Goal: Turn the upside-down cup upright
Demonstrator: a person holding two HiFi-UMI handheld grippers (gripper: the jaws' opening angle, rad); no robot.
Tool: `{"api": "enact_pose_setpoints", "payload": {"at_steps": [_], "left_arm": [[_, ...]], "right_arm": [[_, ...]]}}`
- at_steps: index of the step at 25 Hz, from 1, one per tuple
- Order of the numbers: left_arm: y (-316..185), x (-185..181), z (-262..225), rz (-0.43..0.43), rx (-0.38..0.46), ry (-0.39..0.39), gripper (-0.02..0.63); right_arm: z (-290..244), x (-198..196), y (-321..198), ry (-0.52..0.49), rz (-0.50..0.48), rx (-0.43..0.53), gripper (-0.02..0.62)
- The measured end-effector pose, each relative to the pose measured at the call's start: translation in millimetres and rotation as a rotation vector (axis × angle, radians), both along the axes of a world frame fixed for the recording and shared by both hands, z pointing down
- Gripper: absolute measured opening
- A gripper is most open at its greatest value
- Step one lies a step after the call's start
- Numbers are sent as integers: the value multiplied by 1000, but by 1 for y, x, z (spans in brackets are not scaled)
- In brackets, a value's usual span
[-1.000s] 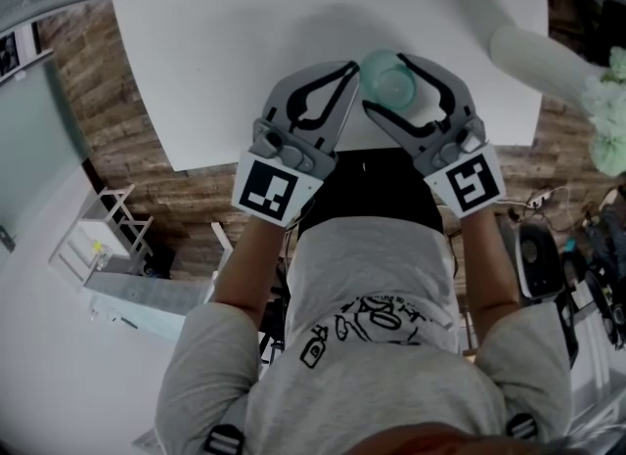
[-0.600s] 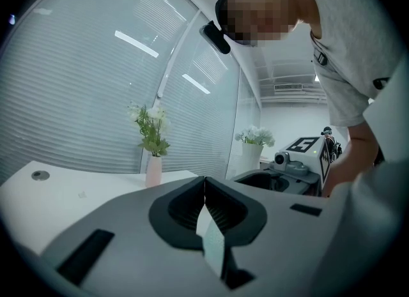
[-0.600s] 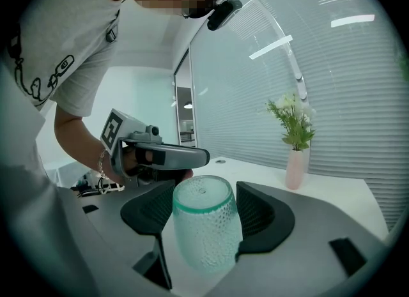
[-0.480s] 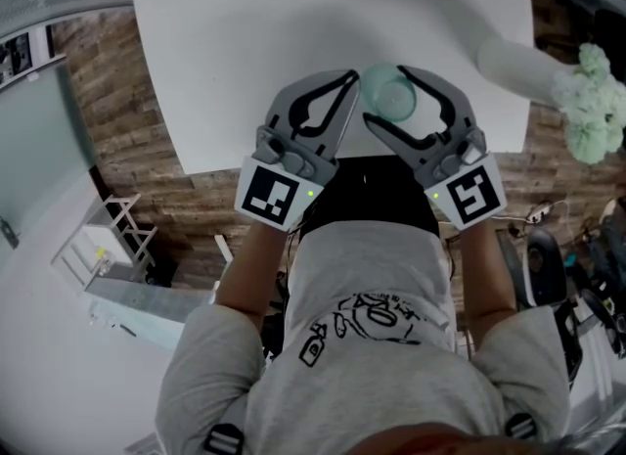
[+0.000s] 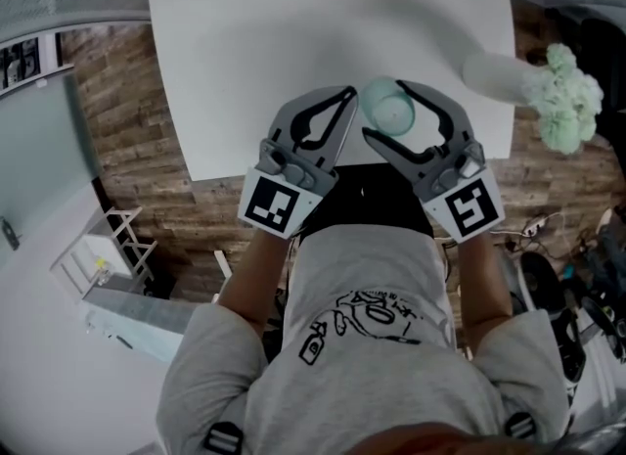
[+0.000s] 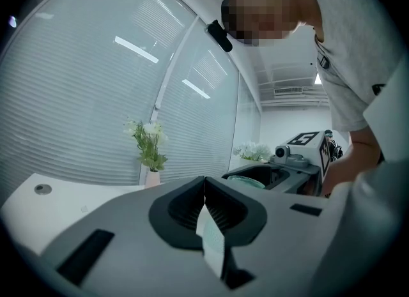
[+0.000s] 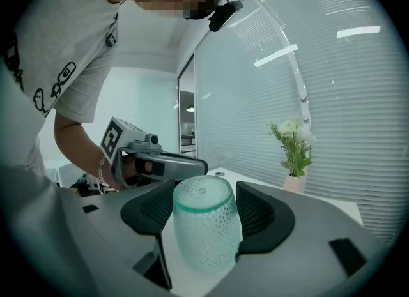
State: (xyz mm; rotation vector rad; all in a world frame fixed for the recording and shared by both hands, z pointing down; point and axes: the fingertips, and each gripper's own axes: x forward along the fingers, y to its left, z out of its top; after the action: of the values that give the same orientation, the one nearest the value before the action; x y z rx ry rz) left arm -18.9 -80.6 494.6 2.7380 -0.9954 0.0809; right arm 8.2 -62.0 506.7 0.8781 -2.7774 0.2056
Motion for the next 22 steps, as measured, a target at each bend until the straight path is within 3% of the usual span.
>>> {"api": "enact_pose_setpoints", "payload": {"at_steps": [22], "left_arm": [[19, 0, -69, 5, 53, 9, 5]], "right_arm": [[-91, 1, 5, -56, -11, 51, 316]]}}
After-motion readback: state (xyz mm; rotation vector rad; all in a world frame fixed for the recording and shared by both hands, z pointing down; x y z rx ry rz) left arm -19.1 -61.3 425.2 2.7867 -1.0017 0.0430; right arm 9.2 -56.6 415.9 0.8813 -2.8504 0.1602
